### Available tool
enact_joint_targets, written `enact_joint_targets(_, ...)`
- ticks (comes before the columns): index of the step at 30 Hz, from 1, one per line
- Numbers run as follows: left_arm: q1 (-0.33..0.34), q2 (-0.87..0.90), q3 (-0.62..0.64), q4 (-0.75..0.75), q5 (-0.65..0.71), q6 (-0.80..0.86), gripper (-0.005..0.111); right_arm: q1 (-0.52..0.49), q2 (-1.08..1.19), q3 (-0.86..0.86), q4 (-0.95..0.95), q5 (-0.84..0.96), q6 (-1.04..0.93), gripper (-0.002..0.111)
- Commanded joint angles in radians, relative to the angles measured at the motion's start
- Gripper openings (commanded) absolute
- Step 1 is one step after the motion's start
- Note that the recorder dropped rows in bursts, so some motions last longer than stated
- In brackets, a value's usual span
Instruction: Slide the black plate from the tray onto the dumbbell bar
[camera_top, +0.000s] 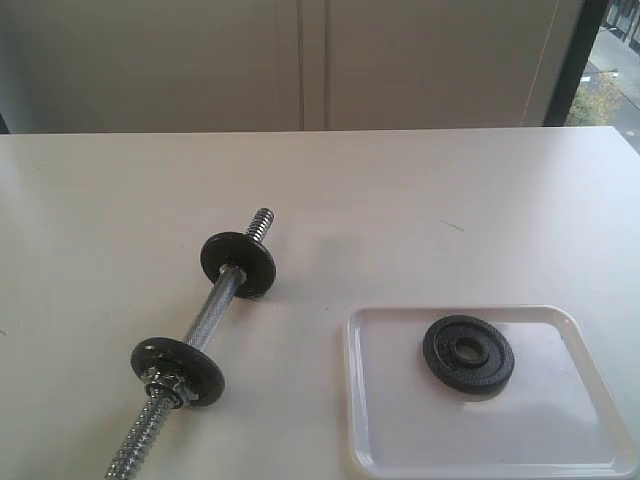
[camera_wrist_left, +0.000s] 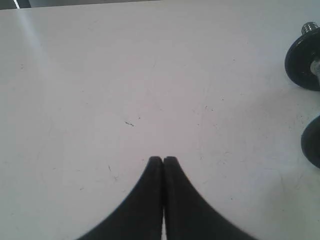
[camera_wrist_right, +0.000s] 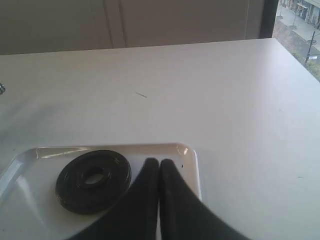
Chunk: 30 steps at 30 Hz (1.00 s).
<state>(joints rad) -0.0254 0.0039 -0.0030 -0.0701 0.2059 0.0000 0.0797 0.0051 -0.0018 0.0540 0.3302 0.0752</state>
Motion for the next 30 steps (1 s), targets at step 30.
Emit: enact_joint_targets(30, 0.002, -0.004, 0.003, -0.003, -0.011, 0.0, 0.0, -0.001, -0.005, 0.002, 0.001, -0.014, 0.001, 0.0)
